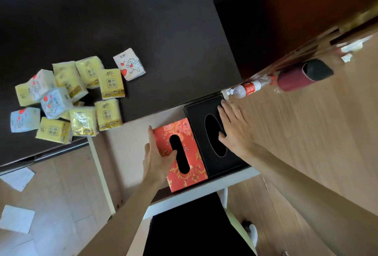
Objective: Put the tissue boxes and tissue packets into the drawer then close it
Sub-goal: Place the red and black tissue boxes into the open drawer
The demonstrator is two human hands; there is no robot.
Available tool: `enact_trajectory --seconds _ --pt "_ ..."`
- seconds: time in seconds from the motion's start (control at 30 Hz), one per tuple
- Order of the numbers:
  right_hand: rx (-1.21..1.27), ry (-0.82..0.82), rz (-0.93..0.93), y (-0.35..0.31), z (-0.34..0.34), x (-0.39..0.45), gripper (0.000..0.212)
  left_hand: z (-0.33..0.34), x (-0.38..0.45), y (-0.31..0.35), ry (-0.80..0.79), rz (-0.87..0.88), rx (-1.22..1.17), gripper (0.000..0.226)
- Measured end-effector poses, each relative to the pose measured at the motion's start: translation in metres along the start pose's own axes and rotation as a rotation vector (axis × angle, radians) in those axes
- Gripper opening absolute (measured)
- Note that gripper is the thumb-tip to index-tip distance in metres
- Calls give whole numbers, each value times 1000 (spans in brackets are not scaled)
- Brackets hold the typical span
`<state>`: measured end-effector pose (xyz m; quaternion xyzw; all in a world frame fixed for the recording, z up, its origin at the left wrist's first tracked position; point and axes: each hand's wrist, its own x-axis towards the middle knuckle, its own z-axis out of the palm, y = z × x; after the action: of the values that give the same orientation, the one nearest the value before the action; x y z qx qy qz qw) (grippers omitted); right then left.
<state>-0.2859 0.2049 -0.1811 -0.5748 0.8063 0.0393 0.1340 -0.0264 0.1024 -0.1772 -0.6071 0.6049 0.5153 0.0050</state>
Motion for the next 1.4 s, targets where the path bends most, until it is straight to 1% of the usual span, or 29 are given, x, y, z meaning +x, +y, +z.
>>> enact_trajectory --seconds 0.1,0.27,0.4,0.53,0.63,0.7,0.8,0.9,0.97,1.1,1.27,1.33,1.4 --pt "24 11 9 -2 3 -2 89 0 1 4 2 -11 0 105" --pt "43 -52 19 -7 2 -16 87 6 -12 3 -21 -27 34 92" --pt "58 -78 38 -8 -2 -30 86 12 -22 -1 -14 -68 38 95" --pt "86 -61 60 -16 -6 -47 81 14 -30 -4 -21 -97 36 96" --pt "110 -105 72 -21 -11 -50 82 15 -33 -4 -19 -117 22 97" --pt "117 -123 77 -22 -14 -47 78 15 -34 -3 -16 -120 15 96" --pt "206 -71 47 -20 -22 -35 69 15 -34 -3 -11 -126 5 95" --pt "203 -96 -46 -20 -28 -11 71 15 -34 -2 0 -136 2 93" --pt "175 -120 -75 -20 -28 5 73 15 -35 -2 16 -136 10 92" --pt "161 -153 -67 -21 -25 16 73 15 -35 -3 11 -156 7 94" --pt "180 -130 -64 -22 -21 15 71 14 -36 -6 -7 -171 -10 96" --pt "186 -132 -66 -22 -23 18 67 13 -35 -6 -10 -177 -19 97" --pt "212 -113 -60 -24 -25 22 59 12 -37 -5 -25 -186 -41 95"
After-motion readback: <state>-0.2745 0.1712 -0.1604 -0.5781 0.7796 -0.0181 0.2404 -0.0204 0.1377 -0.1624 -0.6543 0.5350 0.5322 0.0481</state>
